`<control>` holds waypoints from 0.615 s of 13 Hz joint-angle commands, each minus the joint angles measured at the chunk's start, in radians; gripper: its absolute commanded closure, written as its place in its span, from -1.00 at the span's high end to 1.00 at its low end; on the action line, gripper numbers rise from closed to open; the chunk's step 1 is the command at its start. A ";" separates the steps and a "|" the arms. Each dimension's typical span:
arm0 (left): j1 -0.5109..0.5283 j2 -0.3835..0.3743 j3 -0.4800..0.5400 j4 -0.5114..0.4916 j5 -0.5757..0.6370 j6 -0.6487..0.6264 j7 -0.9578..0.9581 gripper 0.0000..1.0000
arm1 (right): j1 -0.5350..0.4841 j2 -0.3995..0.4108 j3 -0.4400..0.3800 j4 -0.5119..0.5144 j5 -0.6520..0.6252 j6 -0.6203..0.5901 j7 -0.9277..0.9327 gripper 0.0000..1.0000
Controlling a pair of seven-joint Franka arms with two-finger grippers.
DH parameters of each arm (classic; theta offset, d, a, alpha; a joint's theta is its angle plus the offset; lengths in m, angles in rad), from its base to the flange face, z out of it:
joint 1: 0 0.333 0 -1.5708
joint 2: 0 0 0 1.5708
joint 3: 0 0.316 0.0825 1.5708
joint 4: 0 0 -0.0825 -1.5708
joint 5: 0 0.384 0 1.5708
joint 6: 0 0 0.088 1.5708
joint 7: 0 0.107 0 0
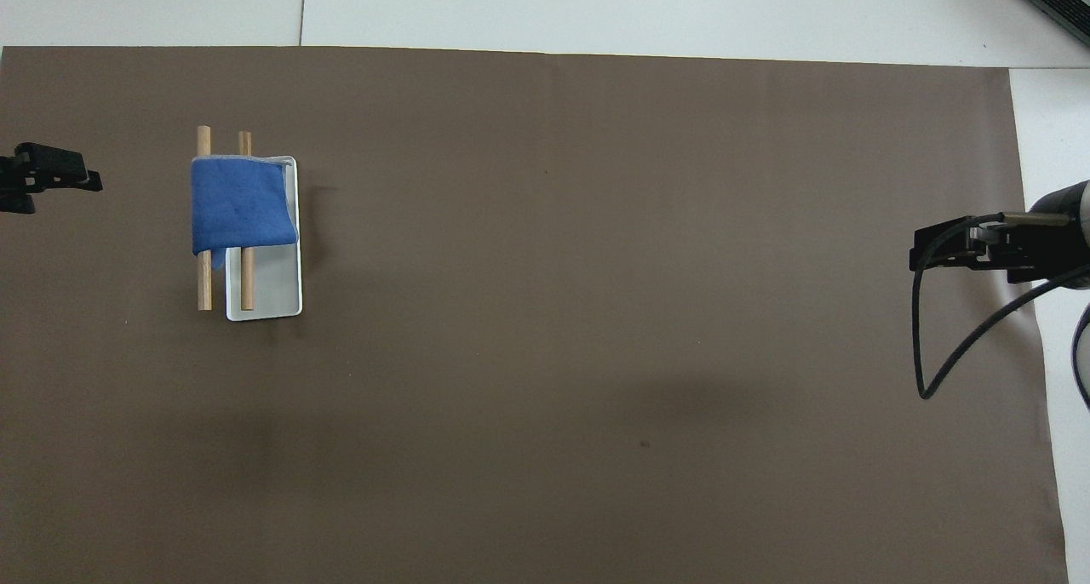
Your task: Right arm passes towel to left arm to hang
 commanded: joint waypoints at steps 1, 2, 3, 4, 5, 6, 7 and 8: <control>-0.009 -0.055 -0.046 0.004 0.083 -0.078 -0.020 0.83 | 0.005 -0.006 0.006 0.006 -0.042 -0.007 0.021 1.00; -0.009 -0.072 -0.079 0.004 0.128 -0.097 -0.020 0.83 | 0.005 -0.006 0.008 0.004 -0.041 -0.007 0.024 1.00; -0.009 -0.083 -0.103 0.001 0.151 -0.106 -0.020 0.83 | 0.004 -0.006 0.012 0.004 -0.041 -0.007 0.024 1.00; -0.007 -0.089 -0.110 -0.002 0.151 -0.108 -0.020 0.84 | 0.004 -0.006 0.012 0.004 -0.033 -0.005 0.019 1.00; -0.009 -0.092 -0.118 -0.007 0.153 -0.109 -0.020 0.84 | 0.002 -0.006 0.012 0.004 -0.027 -0.004 0.018 1.00; -0.009 -0.097 -0.132 -0.010 0.153 -0.108 -0.017 0.84 | 0.002 -0.006 0.012 0.004 -0.025 -0.001 0.015 1.00; -0.009 -0.097 -0.135 -0.010 0.153 -0.108 -0.017 0.84 | 0.002 -0.006 0.011 0.004 -0.022 -0.001 0.012 1.00; -0.009 -0.098 -0.140 -0.011 0.153 -0.109 -0.014 0.85 | 0.002 -0.006 0.011 0.004 -0.016 0.002 0.011 1.00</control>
